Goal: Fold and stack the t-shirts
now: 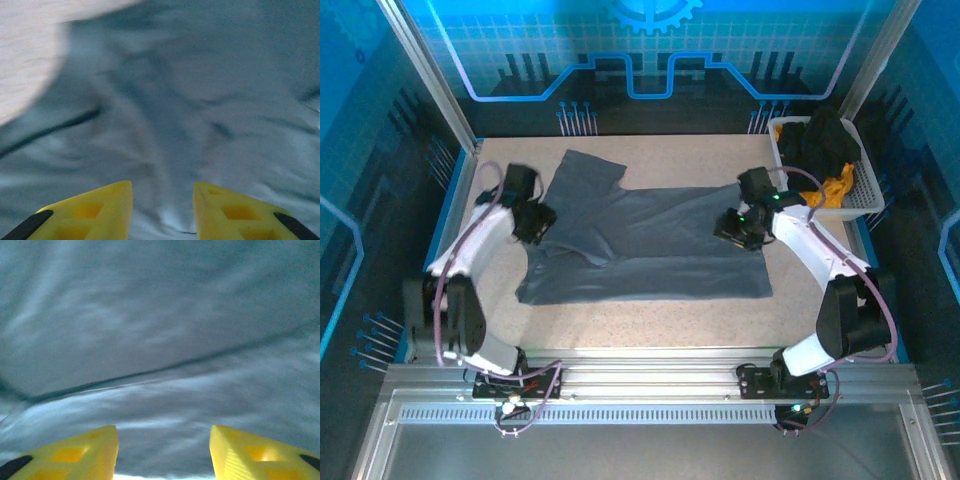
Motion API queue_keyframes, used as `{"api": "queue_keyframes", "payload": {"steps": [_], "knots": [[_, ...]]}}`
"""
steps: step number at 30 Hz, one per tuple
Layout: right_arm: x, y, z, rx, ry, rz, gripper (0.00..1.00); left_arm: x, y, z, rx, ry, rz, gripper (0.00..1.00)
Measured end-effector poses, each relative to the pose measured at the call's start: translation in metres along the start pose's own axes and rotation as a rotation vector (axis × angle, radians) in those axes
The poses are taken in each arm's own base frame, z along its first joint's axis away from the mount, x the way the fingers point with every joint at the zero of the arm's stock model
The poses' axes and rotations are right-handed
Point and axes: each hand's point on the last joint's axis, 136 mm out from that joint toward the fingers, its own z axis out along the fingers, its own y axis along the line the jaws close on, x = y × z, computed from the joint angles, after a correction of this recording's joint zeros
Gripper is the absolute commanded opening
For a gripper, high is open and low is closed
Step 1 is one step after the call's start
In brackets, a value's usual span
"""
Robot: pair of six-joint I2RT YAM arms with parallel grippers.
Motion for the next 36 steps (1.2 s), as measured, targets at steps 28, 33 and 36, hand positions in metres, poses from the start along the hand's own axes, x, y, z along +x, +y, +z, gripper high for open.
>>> {"api": "queue_keyframes", "payload": {"steps": [28, 33, 36], "knots": [[-0.002, 0.072, -0.022, -0.292, -0.049, -0.168, 0.52, 0.049, -0.056, 0.114, -0.309, 0.131, 0.532, 0.36], [-0.002, 0.073, -0.022, -0.300, -0.044, -0.163, 0.51, 0.052, -0.051, 0.119, -0.327, 0.144, 0.534, 0.26], [-0.001, 0.074, -0.023, -0.302, -0.042, -0.162, 0.50, 0.053, -0.050, 0.121, -0.332, 0.148, 0.539, 0.06]]}}
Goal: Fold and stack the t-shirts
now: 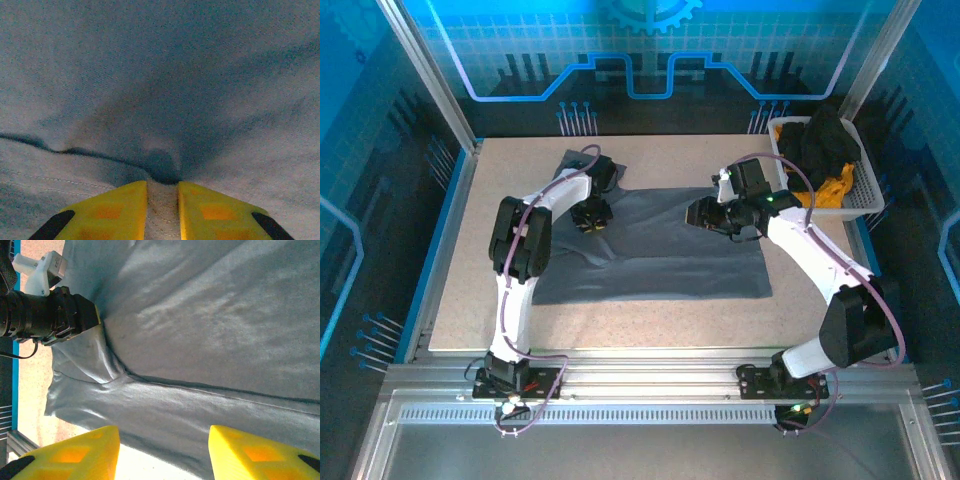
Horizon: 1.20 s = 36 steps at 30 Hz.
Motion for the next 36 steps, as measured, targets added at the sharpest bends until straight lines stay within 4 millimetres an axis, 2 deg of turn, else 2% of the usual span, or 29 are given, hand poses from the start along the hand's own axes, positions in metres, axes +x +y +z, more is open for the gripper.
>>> {"api": "queue_keyframes", "payload": {"steps": [1, 7, 15, 19, 30, 36], "knots": [[0.000, 0.000, 0.000, 0.000, 0.000, 0.000, 0.50, 0.000, 0.000, 0.000, -0.001, 0.000, 0.004, 0.00], [0.003, -0.003, 0.003, 0.005, 0.007, 0.007, 0.49, 0.006, -0.009, -0.003, -0.019, -0.025, 0.060, 0.00], [0.005, -0.012, 0.004, 0.017, 0.010, 0.028, 0.48, 0.025, -0.037, -0.022, -0.022, -0.095, 0.185, 0.00], [0.004, -0.013, 0.003, 0.018, 0.008, 0.031, 0.48, 0.029, -0.042, -0.026, -0.032, -0.115, 0.228, 0.00], [0.011, -0.017, 0.003, 0.018, 0.019, 0.037, 0.47, 0.016, -0.035, -0.032, -0.084, -0.186, 0.230, 0.00], [0.011, -0.018, 0.002, 0.019, 0.017, 0.041, 0.47, 0.007, -0.034, -0.053, -0.089, -0.260, 0.224, 0.00]]}}
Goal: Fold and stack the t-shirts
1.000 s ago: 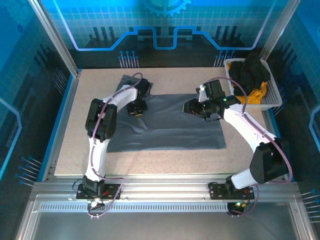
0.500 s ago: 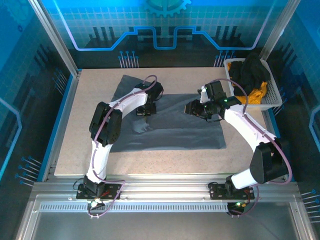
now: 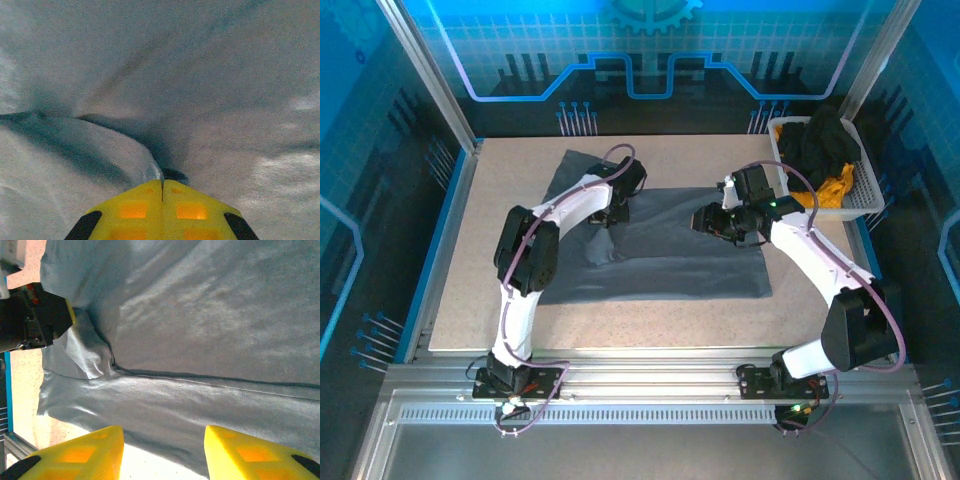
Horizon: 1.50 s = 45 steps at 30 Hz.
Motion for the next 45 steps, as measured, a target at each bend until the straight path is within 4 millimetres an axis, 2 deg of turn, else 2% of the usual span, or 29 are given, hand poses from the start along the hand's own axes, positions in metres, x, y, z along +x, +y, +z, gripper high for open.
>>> {"api": "queue_keyframes", "payload": {"steps": [4, 8, 9, 11, 13, 18, 20, 23, 27, 29, 31, 37, 42, 45], "knots": [[0.001, -0.001, 0.000, 0.000, 0.000, 0.001, 0.47, -0.004, -0.003, -0.022, 0.014, -0.073, 0.000, 0.00], [0.002, -0.001, 0.000, 0.000, 0.005, 0.003, 0.46, 0.000, -0.009, -0.027, 0.043, -0.099, 0.001, 0.01], [0.002, -0.001, 0.001, -0.001, 0.006, 0.003, 0.47, 0.000, -0.012, -0.025, 0.053, -0.102, 0.001, 0.13], [0.003, -0.001, 0.001, -0.005, 0.008, 0.003, 0.47, 0.002, -0.014, -0.020, 0.056, -0.095, 0.020, 0.43], [0.003, 0.000, 0.001, -0.011, 0.012, 0.003, 0.47, 0.001, -0.015, -0.015, 0.062, -0.089, 0.017, 0.47], [0.004, 0.002, 0.001, -0.020, 0.017, 0.003, 0.47, -0.009, 0.002, -0.008, 0.087, -0.072, -0.052, 0.49], [0.004, 0.002, 0.001, -0.021, 0.017, 0.003, 0.47, -0.013, 0.021, -0.005, 0.114, -0.059, -0.112, 0.49], [0.007, 0.004, 0.003, -0.029, 0.029, 0.001, 0.48, -0.026, 0.066, 0.002, 0.184, -0.030, -0.260, 0.46], [0.013, 0.009, 0.012, -0.043, 0.071, -0.003, 0.48, -0.046, 0.120, 0.028, 0.276, -0.006, -0.448, 0.46], [0.014, 0.012, 0.017, -0.051, 0.088, -0.006, 0.48, -0.049, 0.131, 0.041, 0.317, 0.013, -0.495, 0.46], [0.013, 0.016, 0.019, -0.060, 0.096, -0.011, 0.48, -0.049, 0.129, 0.052, 0.367, 0.034, -0.510, 0.47], [0.009, 0.020, 0.020, -0.065, 0.091, -0.017, 0.48, -0.035, 0.095, 0.061, 0.491, 0.105, -0.477, 0.49], [0.010, 0.019, 0.022, -0.061, 0.096, -0.014, 0.48, -0.025, 0.087, 0.065, 0.515, 0.144, -0.471, 0.41], [0.010, 0.018, 0.024, -0.059, 0.101, -0.011, 0.48, -0.023, 0.086, 0.068, 0.518, 0.153, -0.468, 0.31]]}}
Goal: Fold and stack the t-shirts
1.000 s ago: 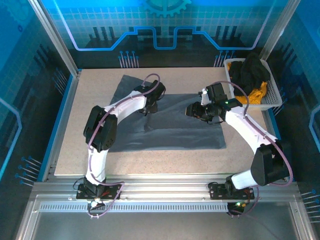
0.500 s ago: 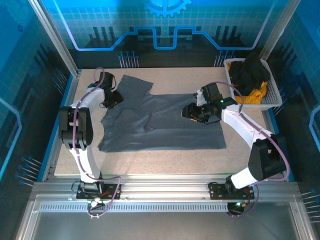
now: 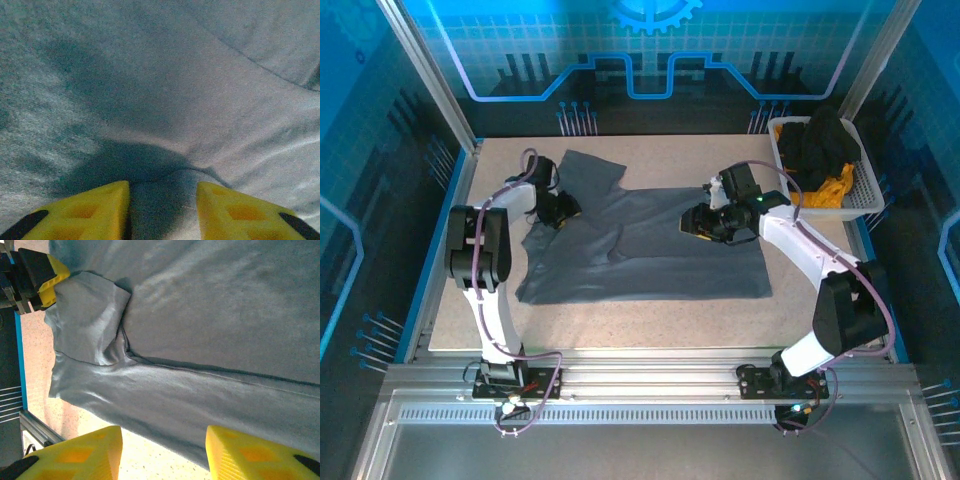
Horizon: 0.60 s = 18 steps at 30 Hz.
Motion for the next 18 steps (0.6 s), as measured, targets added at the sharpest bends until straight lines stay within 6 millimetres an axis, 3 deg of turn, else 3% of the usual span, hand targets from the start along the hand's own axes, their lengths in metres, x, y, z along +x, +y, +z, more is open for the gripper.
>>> {"api": "queue_keyframes", "payload": {"steps": [6, 12, 18], "knots": [[-0.003, 0.002, -0.001, -0.003, -0.006, -0.004, 0.48, -0.002, -0.003, 0.002, 0.016, -0.006, 0.011, 0.12], [-0.004, 0.003, -0.001, -0.003, -0.006, -0.004, 0.48, -0.005, -0.007, 0.000, 0.026, -0.023, 0.052, 0.11], [-0.003, 0.002, 0.001, -0.001, -0.002, -0.002, 0.47, 0.006, -0.016, -0.023, 0.050, -0.071, 0.143, 0.11]]}}
